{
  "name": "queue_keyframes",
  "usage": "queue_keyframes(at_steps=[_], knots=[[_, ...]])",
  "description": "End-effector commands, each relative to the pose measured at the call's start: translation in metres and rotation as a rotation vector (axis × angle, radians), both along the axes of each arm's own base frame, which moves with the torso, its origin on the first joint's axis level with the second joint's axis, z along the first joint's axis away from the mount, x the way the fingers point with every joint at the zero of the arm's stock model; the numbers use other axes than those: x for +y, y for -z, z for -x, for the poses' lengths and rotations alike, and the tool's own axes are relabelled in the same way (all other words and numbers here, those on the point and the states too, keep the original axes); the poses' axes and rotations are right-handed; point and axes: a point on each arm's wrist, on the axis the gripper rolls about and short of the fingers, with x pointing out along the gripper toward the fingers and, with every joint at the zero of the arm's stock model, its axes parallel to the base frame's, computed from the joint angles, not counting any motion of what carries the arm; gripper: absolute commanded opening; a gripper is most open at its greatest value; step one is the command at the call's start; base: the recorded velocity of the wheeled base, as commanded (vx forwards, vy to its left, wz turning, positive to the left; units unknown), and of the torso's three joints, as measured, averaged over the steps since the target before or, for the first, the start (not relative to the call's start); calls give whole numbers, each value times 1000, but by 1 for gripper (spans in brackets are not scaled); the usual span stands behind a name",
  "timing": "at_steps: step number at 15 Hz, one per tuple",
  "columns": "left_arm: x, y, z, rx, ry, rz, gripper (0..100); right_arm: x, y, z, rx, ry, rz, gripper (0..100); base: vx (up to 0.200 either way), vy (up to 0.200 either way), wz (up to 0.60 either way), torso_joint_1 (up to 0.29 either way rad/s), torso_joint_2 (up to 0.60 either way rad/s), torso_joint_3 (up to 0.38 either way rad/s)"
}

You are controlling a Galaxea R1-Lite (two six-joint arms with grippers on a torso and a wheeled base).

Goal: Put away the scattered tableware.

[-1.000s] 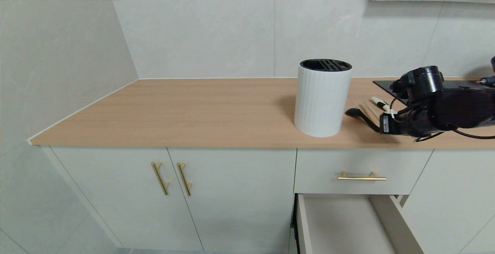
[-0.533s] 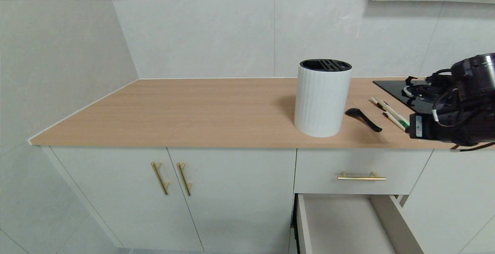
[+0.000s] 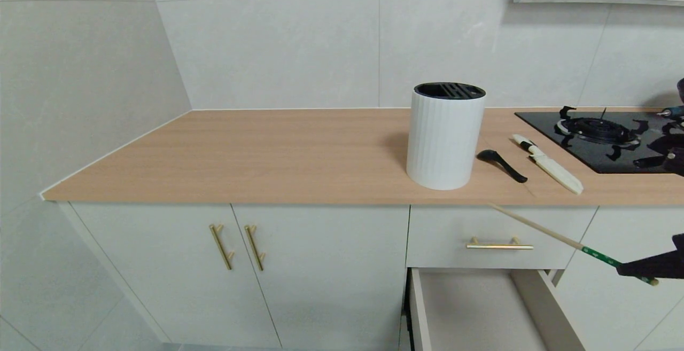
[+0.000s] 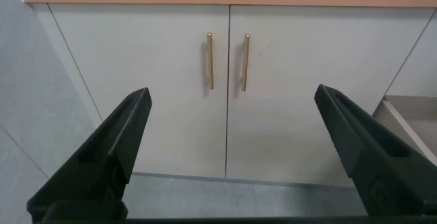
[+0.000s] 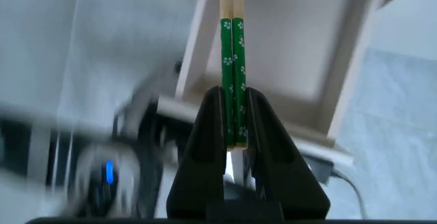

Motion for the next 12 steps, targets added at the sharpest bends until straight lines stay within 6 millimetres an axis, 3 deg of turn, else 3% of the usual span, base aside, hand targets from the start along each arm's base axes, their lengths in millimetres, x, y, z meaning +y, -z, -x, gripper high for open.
queue_keyframes(at_steps=[1, 9, 12], knots=[[0, 0, 0, -1, 0, 0, 100, 0, -2, 7, -10, -21, -10, 0, 0, 0, 0, 0, 0, 0], [0, 0, 0, 1, 0, 0, 100, 5, 31, -15, 127, -105, 30, 0, 0, 0, 0, 0, 0, 0], [0, 0, 0, 1, 0, 0, 100, 6, 35, -17, 134, -108, 30, 0, 0, 0, 0, -129, 310, 185]])
